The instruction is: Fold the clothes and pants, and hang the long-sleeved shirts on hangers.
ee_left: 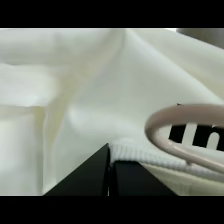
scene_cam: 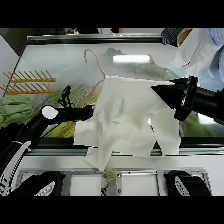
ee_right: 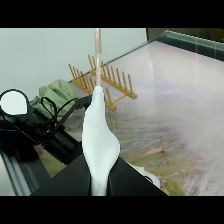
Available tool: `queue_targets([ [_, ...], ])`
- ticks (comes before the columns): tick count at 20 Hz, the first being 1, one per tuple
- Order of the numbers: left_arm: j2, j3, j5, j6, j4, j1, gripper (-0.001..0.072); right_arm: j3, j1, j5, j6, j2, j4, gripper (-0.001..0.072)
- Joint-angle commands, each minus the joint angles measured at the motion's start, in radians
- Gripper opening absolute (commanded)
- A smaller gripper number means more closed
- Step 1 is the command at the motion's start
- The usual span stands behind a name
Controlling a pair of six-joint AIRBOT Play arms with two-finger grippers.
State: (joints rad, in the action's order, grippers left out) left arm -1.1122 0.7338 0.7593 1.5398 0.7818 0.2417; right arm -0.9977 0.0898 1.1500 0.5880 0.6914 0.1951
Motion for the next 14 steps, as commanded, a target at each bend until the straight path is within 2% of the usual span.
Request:
queue_targets([
  [1,-0.001,0.000,-0.007,-0.007,0.002,0.003,0.0019,-0.001,0.000,-0.003,0.010,0.001,-0.024,0.0028],
  [11,-0.001,0.105,0.030,-0.033,0.005,0.031,0.0018,-0.001,0.000,-0.085,-0.013,0.002,-0.194,0.0029],
  [14,-0.001,0.119,0.027,-0.033,0.008,0.025,0.0018,-0.001,0.000,-0.089,0.008,0.003,-0.253,0.0028],
])
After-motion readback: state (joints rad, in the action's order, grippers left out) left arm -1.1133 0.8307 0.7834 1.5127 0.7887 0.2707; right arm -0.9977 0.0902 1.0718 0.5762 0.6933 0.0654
